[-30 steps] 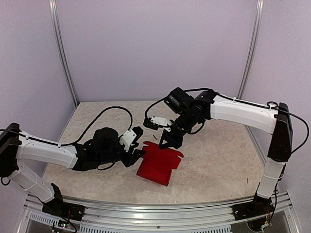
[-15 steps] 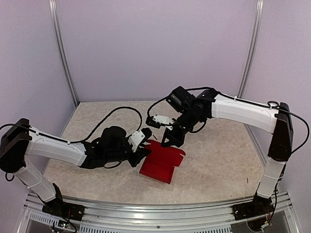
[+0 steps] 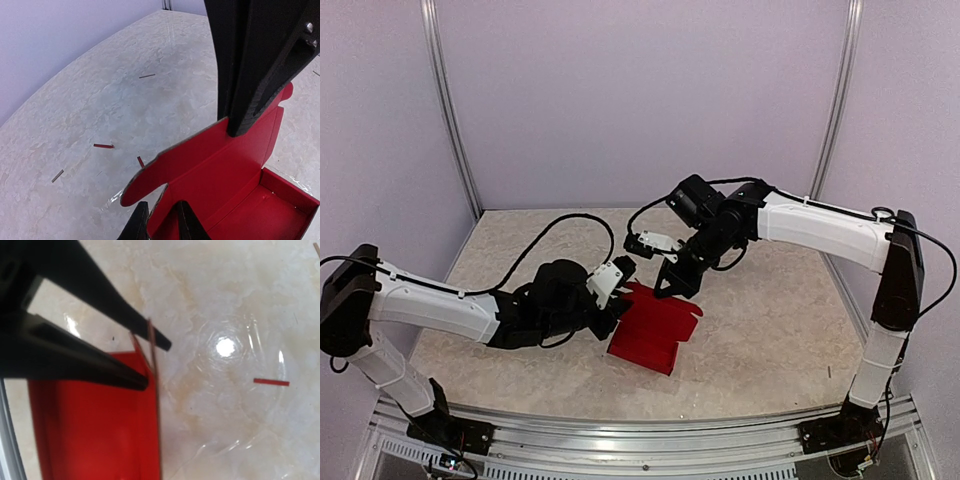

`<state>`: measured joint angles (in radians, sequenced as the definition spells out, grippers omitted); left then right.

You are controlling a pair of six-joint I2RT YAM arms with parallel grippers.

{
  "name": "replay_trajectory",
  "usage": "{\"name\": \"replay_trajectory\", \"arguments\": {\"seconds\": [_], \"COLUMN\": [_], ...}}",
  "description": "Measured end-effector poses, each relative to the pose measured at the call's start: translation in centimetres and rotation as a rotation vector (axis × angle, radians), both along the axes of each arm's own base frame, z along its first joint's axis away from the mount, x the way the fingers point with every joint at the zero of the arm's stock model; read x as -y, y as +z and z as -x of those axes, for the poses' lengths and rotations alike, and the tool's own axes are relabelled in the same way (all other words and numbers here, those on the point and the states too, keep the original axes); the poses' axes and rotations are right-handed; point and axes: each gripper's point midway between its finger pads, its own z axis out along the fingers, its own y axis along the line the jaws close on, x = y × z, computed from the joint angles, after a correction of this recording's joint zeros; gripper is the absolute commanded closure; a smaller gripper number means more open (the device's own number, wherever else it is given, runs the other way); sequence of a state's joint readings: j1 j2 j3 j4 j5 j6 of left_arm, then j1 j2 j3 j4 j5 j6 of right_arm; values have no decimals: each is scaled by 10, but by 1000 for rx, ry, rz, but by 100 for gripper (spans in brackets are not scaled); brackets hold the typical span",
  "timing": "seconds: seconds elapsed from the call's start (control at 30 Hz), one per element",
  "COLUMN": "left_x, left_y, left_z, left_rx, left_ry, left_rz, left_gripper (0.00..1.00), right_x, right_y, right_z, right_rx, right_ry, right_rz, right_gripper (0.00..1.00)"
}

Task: Fold the paper box

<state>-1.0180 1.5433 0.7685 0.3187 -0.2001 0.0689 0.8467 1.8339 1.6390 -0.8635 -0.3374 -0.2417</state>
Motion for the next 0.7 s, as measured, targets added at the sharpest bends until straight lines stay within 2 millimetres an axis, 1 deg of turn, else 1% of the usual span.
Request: {"name": "replay_trajectory", "arguments": {"seconds": [0.13, 0.33, 0.5, 0.53, 0.7], "left_x": [0, 0, 0, 0, 7], "left_y": [9, 8, 7, 7, 8], "left_z": [0, 1, 2, 2, -1], "left_rx": [11, 8, -6, -10, -55], "left_ry": [0, -1, 2, 3, 64], "left_rz": [18, 17, 24, 24, 50], "left_gripper": [83, 86, 95, 100, 100], "right_x": [0, 1, 1, 2, 3], "right_y": [0, 0, -1, -1, 0], "right_z": [0, 0, 0, -1, -4], "right_rx": [0, -2, -4, -5, -15], "right_ry": [0, -1, -5, -7, -28], "right_rz": [0, 2, 4, 3, -2], "right_gripper": [100, 100, 100, 100, 100]}}
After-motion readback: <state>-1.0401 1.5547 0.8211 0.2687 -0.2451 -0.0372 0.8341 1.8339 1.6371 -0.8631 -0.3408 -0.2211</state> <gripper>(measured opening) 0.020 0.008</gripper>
